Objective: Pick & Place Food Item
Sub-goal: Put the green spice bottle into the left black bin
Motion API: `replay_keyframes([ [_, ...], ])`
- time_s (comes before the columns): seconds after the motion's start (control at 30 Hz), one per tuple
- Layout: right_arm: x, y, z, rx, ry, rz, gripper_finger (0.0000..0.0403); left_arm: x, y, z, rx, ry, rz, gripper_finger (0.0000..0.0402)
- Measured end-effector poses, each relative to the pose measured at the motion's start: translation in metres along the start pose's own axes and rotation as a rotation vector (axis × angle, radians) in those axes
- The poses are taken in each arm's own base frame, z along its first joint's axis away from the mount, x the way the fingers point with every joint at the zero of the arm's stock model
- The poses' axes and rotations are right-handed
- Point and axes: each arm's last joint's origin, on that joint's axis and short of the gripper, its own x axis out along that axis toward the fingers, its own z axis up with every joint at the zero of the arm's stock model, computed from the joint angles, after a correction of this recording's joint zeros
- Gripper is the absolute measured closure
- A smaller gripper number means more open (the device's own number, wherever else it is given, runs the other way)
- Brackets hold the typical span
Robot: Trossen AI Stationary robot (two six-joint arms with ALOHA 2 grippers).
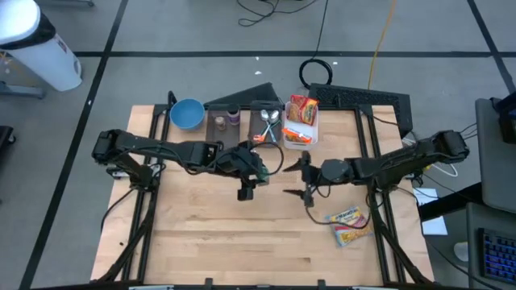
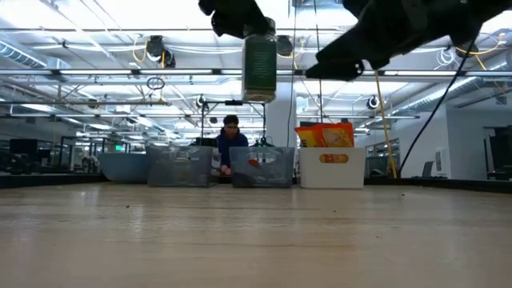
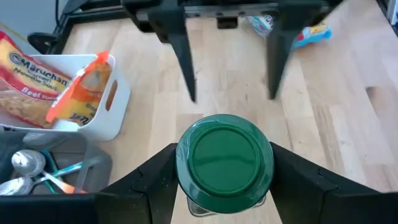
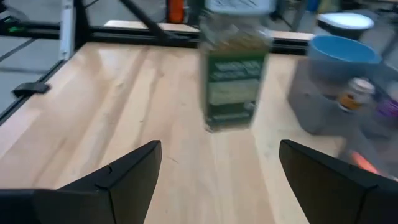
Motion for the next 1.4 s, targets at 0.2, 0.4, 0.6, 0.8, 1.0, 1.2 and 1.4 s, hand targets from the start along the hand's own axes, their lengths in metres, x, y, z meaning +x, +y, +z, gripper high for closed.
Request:
replay_keyframes([
  [0.2, -0.029, -0.005, -0.011, 0.074, -0.092, -0.049, 0.0083, -0.007, 0.014, -0.004, -0.026, 0.046, 0.020, 0.0187],
  [0.4, -0.050, -0.009, -0.029, 0.139, -0.197, -0.082, 0.0083, -0.003, 0.030, -0.019, -0.062, 0.100, 0.052, 0.0187],
  [0.6, -0.066, -0.013, -0.044, 0.169, -0.242, -0.140, 0.0083, 0.008, 0.047, -0.049, -0.148, 0.038, -0.004, 0.0187],
  [0.8, -0.074, -0.015, -0.047, 0.079, -0.268, -0.158, 0.0083, -0.001, 0.057, -0.076, -0.196, -0.095, 0.012, 0.0187],
  [1.0, -0.077, -0.015, -0.048, 0.045, -0.272, -0.158, 0.0083, -0.030, 0.070, -0.095, -0.242, -0.156, 0.080, 0.0187],
  [1.2, -0.077, -0.015, -0.046, 0.059, -0.298, -0.156, 0.0083, -0.065, 0.088, -0.118, -0.258, -0.192, 0.218, 0.0187],
  [1.4, -0.079, -0.018, -0.040, 0.072, -0.359, -0.187, 0.0083, -0.086, 0.125, -0.136, -0.326, -0.160, 0.383, 0.0187],
])
